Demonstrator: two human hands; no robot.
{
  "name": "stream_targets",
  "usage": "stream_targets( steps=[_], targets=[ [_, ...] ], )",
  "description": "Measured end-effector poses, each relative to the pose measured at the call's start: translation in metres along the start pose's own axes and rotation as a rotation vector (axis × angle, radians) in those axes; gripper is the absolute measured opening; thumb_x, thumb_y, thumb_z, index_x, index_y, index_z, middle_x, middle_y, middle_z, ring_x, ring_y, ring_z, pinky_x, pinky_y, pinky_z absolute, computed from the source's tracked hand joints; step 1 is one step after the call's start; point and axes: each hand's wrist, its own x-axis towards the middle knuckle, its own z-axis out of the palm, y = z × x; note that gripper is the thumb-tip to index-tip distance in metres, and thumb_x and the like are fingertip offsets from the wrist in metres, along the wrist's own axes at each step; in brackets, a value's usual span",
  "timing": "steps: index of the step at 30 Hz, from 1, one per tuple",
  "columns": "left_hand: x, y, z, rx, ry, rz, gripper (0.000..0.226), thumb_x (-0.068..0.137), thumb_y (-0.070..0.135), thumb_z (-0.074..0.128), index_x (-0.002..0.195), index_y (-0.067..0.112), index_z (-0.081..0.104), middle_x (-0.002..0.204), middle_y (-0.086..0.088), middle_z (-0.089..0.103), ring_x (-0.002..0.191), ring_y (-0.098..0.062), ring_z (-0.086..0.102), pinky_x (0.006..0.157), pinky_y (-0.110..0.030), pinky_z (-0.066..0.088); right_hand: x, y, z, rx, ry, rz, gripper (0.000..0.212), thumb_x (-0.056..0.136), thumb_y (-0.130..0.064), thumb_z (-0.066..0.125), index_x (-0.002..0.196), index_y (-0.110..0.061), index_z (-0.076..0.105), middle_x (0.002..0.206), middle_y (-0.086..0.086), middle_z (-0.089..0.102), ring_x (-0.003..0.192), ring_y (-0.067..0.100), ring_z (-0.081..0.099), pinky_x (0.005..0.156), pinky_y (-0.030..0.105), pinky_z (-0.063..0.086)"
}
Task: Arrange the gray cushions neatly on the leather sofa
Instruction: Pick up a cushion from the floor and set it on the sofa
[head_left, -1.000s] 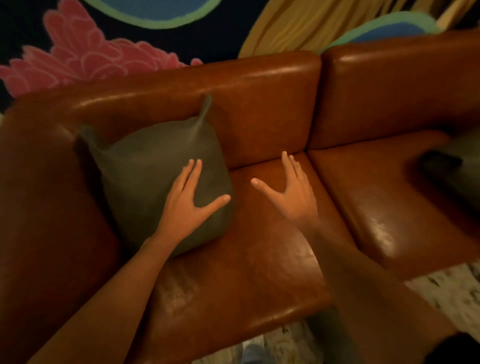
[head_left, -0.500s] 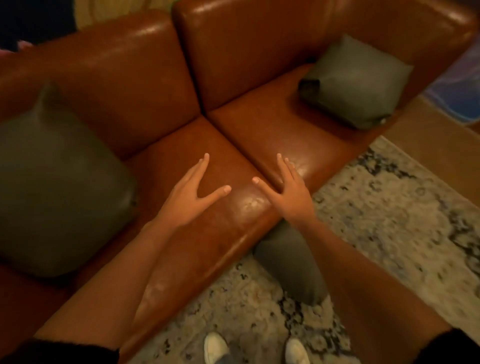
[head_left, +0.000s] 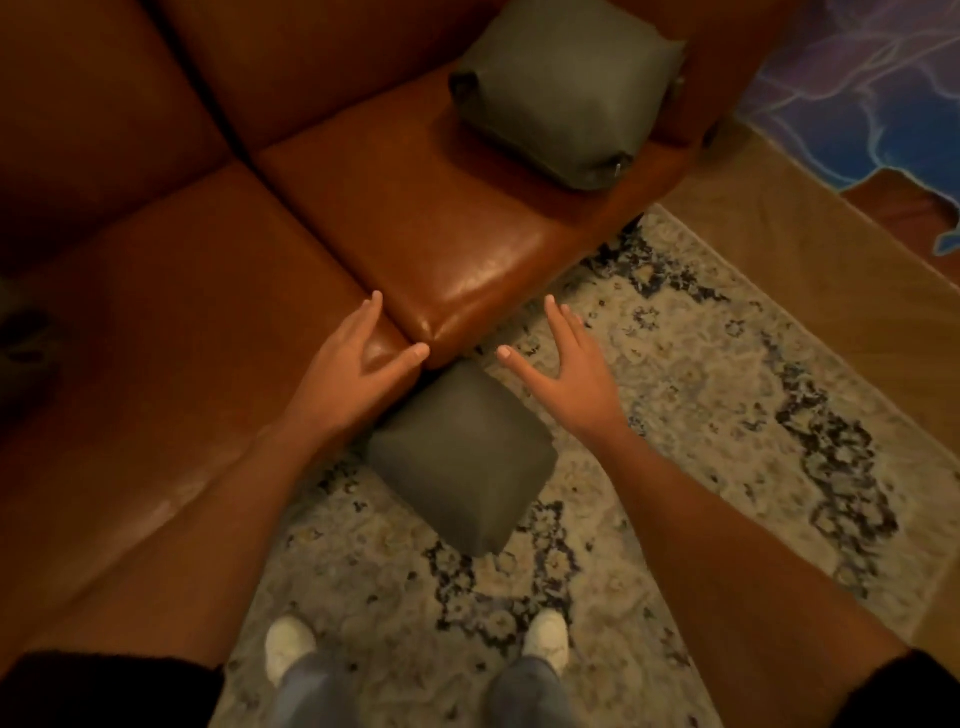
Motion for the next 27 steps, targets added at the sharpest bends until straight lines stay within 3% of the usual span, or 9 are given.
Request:
stream_targets(
  steps=[3,7,13,20,27],
  targets=[
    [-0.002,0.03,0.04,-0.032,0.031,-0.018,0.089,0.075,0.068,0.048,0.149,0.028,0.017,0.156,0.001,0.019,0.141,-0.014,0.02,0.108,-0.026,0.017,-0.003,0.033,-0.028,-0.055,-0.046,-0.042,0.085,0.083,-0.069,0.047,0.151,-0.033,0.01,0.159,-0.004,0.01,0.146,0.015,0.006,0.118,0.045,0.012],
    [-0.004,0.053,0.076,-0.057,-0.019,-0.011,0.088,0.076,0.069,0.047,0.148,0.031,0.014,0.156,0.007,0.016,0.141,-0.013,0.022,0.115,-0.038,0.022,0.001,0.06,-0.05,-0.076,-0.109,-0.053,0.084,0.084,-0.068,0.046,0.151,-0.034,0.009,0.159,-0.005,0.008,0.146,0.014,0.004,0.118,0.045,0.012],
    [0.013,0.054,0.103,-0.045,-0.021,-0.043,0.09,0.074,0.077,0.041,0.148,0.034,0.012,0.156,0.009,0.015,0.142,-0.011,0.016,0.112,-0.034,0.017,0.026,0.075,-0.053,-0.104,-0.145,-0.067,0.083,0.084,-0.067,0.047,0.15,-0.035,0.01,0.159,-0.005,0.01,0.146,0.015,0.005,0.117,0.044,0.013],
    [0.026,0.031,0.121,-0.085,0.011,-0.168,0.09,0.074,0.076,0.04,0.148,0.034,0.011,0.157,0.01,0.012,0.142,-0.009,0.014,0.107,-0.026,0.012,0.067,0.086,-0.028,-0.167,-0.24,-0.109,0.082,0.083,-0.068,0.046,0.15,-0.035,0.011,0.159,-0.005,0.012,0.146,0.017,0.009,0.115,0.046,0.015],
    [0.029,0.008,0.161,-0.116,0.06,-0.397,0.088,0.076,0.072,0.042,0.149,0.035,0.009,0.157,0.01,0.009,0.143,-0.011,0.011,0.113,-0.036,0.014,0.104,0.111,0.008,-0.273,-0.404,-0.213,0.082,0.083,-0.071,0.043,0.15,-0.036,0.01,0.159,-0.006,0.011,0.146,0.015,0.007,0.114,0.045,0.015]
  ],
)
